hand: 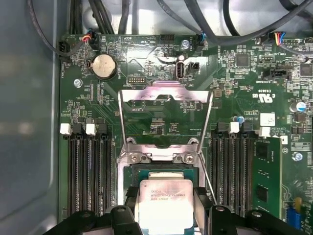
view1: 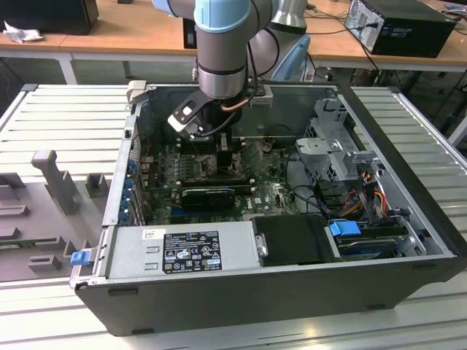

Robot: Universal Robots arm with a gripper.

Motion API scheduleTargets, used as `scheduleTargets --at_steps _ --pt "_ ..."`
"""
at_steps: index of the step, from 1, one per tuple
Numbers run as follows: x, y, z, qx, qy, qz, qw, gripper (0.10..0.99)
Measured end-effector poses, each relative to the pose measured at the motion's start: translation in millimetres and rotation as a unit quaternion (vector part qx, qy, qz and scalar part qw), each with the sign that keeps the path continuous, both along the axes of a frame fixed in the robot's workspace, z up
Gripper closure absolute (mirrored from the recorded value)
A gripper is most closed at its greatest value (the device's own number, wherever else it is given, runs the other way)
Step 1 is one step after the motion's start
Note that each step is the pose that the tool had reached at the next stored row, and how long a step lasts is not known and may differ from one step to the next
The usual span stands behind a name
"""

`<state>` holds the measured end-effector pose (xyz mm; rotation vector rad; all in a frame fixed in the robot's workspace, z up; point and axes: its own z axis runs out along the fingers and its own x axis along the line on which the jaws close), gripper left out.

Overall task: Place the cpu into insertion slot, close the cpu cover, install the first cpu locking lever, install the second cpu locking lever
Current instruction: 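Place the cpu into insertion slot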

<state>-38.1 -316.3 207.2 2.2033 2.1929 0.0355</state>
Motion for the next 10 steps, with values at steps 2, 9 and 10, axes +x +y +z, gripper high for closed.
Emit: scheduleTargets --at_steps 2,9,10 --pt "0.1 1.2 -2.8 0.0000 0.0000 0.000 1.0000 0.553" --pt "0.0 1.6 -4.6 -0.0001 0.0000 0.000 1.0000 0.553" --pt "0.0 1.6 -4.6 -0.0001 0.0000 0.000 1.0000 0.482"
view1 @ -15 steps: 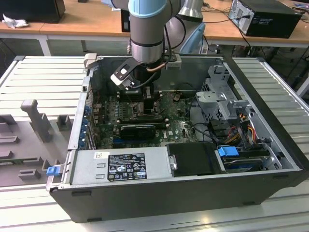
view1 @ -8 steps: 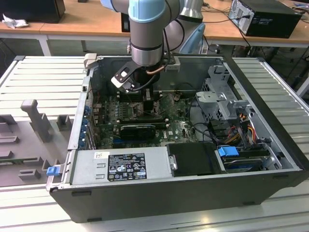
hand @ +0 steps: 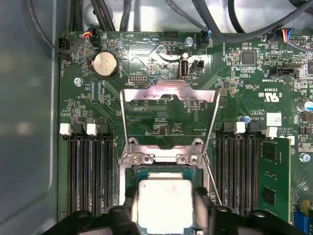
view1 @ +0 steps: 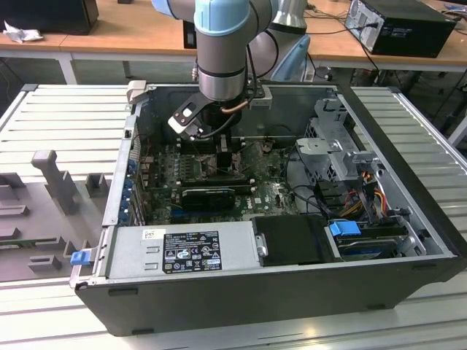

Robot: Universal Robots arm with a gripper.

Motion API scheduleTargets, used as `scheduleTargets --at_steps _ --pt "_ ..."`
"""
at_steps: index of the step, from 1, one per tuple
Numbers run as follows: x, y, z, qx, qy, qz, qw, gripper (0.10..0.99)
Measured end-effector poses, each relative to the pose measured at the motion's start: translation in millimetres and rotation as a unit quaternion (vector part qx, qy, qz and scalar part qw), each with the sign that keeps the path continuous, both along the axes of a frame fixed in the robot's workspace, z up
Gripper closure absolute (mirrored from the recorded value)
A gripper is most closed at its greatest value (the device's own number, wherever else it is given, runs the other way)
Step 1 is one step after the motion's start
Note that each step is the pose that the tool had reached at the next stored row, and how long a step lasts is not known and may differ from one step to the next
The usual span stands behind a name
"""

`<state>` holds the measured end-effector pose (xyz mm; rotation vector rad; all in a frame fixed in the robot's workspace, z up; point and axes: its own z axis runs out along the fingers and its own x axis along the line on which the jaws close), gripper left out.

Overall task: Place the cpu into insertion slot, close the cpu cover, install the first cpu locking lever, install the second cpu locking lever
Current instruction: 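Place the cpu into insertion slot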

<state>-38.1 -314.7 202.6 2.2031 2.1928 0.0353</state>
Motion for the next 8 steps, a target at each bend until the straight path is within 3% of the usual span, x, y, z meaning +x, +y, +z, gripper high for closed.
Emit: scheduleTargets --at_steps 2,3,5,6,7,8 --pt "0.0 0.0 0.0 0.0000 0.0000 0.000 1.0000 0.482" --pt "0.0 0.2 2.9 0.0001 0.0000 0.000 1.0000 0.420" --pt "0.0 0.2 6.4 0.0000 0.0000 0.000 1.0000 0.561" --pt "0.0 0.2 7.1 0.0000 0.0000 0.000 1.0000 0.561" --pt "0.0 0.2 8.6 -0.0001 0.0000 0.000 1.0000 0.624" --pt "0.0 0.2 10.4 -0.0001 0.0000 0.000 1.0000 0.745"
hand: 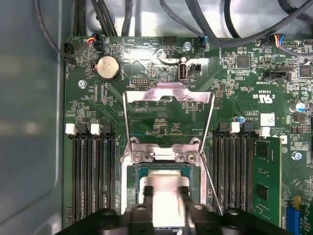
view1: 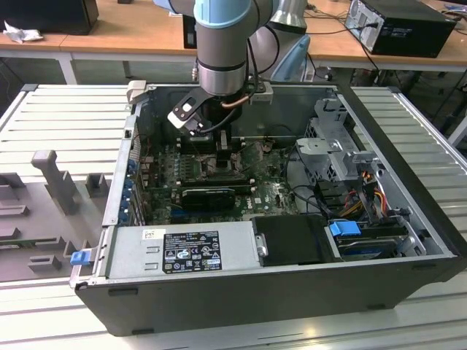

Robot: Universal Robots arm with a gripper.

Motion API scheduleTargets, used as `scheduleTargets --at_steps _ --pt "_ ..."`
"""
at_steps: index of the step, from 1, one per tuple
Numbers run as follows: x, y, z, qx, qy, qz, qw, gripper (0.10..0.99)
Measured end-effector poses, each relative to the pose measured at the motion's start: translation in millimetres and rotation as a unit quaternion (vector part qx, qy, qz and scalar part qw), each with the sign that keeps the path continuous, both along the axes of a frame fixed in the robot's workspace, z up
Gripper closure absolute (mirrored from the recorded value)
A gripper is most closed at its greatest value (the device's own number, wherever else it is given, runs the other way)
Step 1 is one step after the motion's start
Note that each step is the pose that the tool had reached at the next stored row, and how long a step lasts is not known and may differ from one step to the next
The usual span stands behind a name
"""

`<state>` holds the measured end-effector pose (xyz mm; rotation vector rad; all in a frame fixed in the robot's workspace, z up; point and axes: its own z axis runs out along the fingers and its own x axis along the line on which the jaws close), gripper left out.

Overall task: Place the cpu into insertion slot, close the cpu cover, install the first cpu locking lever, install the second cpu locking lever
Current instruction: 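Place the cpu into insertion slot, then close the cpu cover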

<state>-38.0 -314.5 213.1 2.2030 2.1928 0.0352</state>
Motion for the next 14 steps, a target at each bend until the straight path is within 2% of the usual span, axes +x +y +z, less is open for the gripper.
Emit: scheduleTargets --at_steps 2,14 --pt "0.0 0.0 2.9 0.0000 0.0000 0.000 1.0000 0.980" --pt "0.5 0.0 7.2 -0.0001 0.0000 0.000 1.0000 0.980"
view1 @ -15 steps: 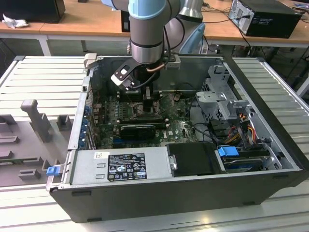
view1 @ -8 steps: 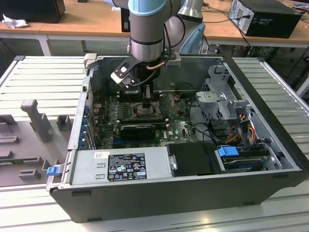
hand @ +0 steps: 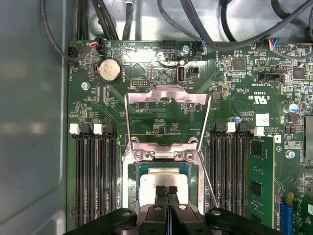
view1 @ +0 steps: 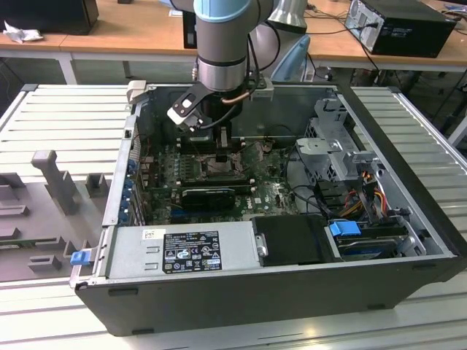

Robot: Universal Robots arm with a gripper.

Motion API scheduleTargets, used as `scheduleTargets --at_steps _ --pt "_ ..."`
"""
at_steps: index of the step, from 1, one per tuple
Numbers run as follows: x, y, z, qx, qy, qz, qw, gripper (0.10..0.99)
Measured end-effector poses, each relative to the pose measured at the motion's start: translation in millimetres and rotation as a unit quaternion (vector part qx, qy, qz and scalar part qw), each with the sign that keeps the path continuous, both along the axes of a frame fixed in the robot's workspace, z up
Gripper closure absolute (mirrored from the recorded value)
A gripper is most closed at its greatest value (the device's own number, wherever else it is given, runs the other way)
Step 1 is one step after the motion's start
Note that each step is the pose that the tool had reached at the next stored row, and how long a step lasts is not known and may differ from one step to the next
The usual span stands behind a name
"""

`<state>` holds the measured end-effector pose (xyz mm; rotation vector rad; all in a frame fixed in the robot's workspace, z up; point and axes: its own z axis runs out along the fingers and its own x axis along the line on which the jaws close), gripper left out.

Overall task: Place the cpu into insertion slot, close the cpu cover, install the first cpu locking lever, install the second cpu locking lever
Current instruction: 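Close the cpu cover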

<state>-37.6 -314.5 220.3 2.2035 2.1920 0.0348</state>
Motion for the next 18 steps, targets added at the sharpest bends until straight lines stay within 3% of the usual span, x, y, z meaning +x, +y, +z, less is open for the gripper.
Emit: scheduleTargets --at_steps 7,12,15,16,17,18 --pt "12.8 0.0 0.0 0.0000 0.0012 0.000 1.0000 0.980" --pt "13.4 0.0 10.8 0.0000 0.0012 0.000 1.0000 0.980" --pt "13.4 0.0 22.0 0.0000 0.0012 0.000 1.0000 0.980" --pt "13.4 0.0 28.5 0.0000 0.0012 0.000 1.0000 0.980" --pt "13.4 0.0 43.0 -0.0005 0.0012 0.000 1.0000 0.980" --pt "13.4 0.0 48.9 -0.0010 0.0012 0.000 1.0000 0.980"
